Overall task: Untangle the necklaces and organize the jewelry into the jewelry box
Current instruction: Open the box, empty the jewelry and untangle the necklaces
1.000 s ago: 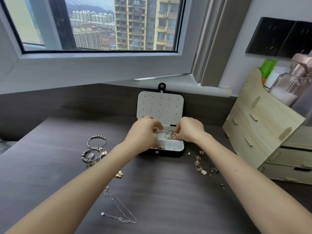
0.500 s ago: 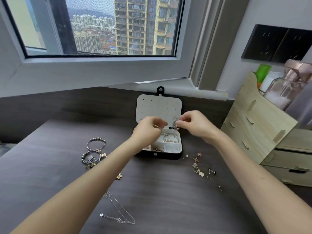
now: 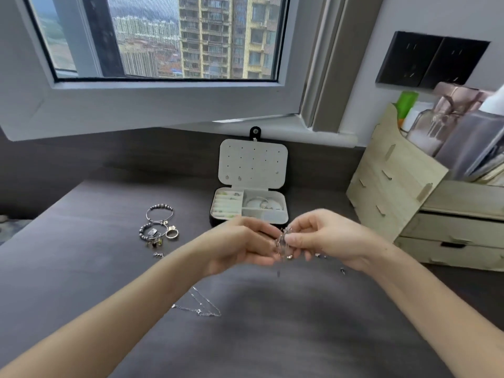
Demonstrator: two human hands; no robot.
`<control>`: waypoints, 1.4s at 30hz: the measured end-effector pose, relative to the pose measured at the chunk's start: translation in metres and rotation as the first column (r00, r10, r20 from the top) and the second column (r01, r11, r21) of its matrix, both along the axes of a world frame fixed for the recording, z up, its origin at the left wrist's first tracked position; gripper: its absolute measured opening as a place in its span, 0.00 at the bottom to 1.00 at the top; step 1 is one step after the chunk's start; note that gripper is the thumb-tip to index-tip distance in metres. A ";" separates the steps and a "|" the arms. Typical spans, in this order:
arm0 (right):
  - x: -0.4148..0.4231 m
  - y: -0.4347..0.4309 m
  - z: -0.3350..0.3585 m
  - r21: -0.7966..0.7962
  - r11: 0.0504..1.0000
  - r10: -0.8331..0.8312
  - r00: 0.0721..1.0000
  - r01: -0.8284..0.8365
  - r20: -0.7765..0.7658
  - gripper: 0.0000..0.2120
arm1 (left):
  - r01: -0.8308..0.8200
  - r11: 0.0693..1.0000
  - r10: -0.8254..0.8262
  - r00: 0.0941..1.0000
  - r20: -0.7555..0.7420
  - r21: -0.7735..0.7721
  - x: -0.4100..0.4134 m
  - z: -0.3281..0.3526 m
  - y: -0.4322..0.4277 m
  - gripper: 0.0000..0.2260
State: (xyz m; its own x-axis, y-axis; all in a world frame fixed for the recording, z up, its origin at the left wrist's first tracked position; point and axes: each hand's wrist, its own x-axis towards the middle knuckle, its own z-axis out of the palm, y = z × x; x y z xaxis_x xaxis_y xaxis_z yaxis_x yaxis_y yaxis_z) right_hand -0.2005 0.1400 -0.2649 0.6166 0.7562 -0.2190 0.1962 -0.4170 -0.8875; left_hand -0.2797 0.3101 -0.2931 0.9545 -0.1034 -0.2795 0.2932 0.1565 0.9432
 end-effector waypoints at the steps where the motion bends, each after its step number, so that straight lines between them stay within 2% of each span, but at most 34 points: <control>1: -0.009 -0.005 -0.010 -0.021 1.000 0.010 1.000 -0.011 -0.023 0.05 | 0.017 0.999 -0.017 0.999 -0.027 0.032 -0.009 -0.007 -0.002 0.08; 5: -0.035 -0.017 -0.040 -0.071 0.997 -0.006 0.991 -0.003 -0.130 0.05 | 0.065 0.971 -0.051 0.997 -0.066 0.230 -0.035 -0.026 -0.011 0.04; 8: -0.043 -0.019 -0.050 -0.109 0.994 -0.028 0.994 0.016 -0.108 0.04 | 0.037 0.896 -0.032 0.999 -0.019 0.443 -0.040 -0.032 -0.016 0.05; 11: -0.042 -0.015 -0.051 -0.126 0.990 -0.056 0.998 0.060 0.036 0.02 | -0.038 0.775 0.012 0.999 0.045 0.630 -0.035 -0.034 -0.018 0.07; 15: -0.033 -0.006 -0.050 -0.156 0.984 -0.051 0.978 0.084 0.204 0.02 | -0.103 0.636 0.027 0.993 0.112 0.765 -0.025 -0.034 -0.015 0.05; 19: -0.017 0.008 -0.052 -0.195 0.974 -0.039 0.931 0.117 0.363 0.01 | -0.158 0.450 0.030 0.986 0.162 0.879 -0.019 -0.034 -0.008 0.02; 21: -0.010 0.016 -0.055 -0.222 0.967 -0.024 0.908 0.128 0.419 0.01 | -0.177 0.383 0.030 0.983 0.180 0.907 -0.016 -0.036 -0.005 0.01; 24: -0.002 0.026 -0.060 -0.249 0.956 -0.010 0.861 0.158 0.508 0.02 | -0.199 0.322 0.036 0.980 0.198 0.926 -0.015 -0.040 -0.002 0.05; 26: 0.000 0.030 -0.062 -0.251 0.948 -0.019 0.819 0.198 0.573 0.06 | -0.233 0.260 0.026 0.972 0.234 0.937 -0.016 -0.043 0.000 0.07; 28: -0.004 0.030 -0.064 -0.237 0.941 -0.040 0.774 0.242 0.631 0.12 | -0.324 0.190 -0.023 0.942 0.334 0.927 -0.020 -0.048 0.003 0.09; 30: -0.012 0.025 -0.064 -0.187 0.946 -0.079 0.745 0.266 0.662 0.12 | -0.428 0.219 -0.135 0.877 0.462 0.877 -0.027 -0.051 0.007 0.13; 32: -0.022 0.017 -0.063 -0.169 0.955 -0.085 0.769 0.245 0.634 0.13 | -0.465 0.221 -0.296 0.805 0.513 0.857 -0.035 -0.053 0.009 0.20; 34: -0.032 0.009 -0.063 -0.237 0.950 -0.028 0.814 0.201 0.580 0.14 | -0.436 0.183 -0.415 0.778 0.471 0.881 -0.043 -0.055 0.010 0.24; 37: -0.040 -0.002 -0.066 -0.307 0.939 0.036 0.841 0.156 0.539 0.15 | -0.404 0.151 -0.478 0.769 0.425 0.902 -0.051 -0.060 0.013 0.27; 42: -0.033 -0.015 -0.064 -0.319 0.936 0.026 0.870 0.152 0.492 0.12 | -0.406 0.118 -0.528 0.747 0.404 0.906 -0.058 -0.061 0.029 0.29</control>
State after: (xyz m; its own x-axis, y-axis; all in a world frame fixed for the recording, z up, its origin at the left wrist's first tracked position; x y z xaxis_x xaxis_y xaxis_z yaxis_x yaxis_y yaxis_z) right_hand -0.2335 0.1252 -0.3289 0.7542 0.6464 -0.1155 0.5229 -0.6976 -0.4898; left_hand -0.3378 0.3390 -0.3542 0.9024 -0.2808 0.3270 -0.3405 -0.9295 0.1415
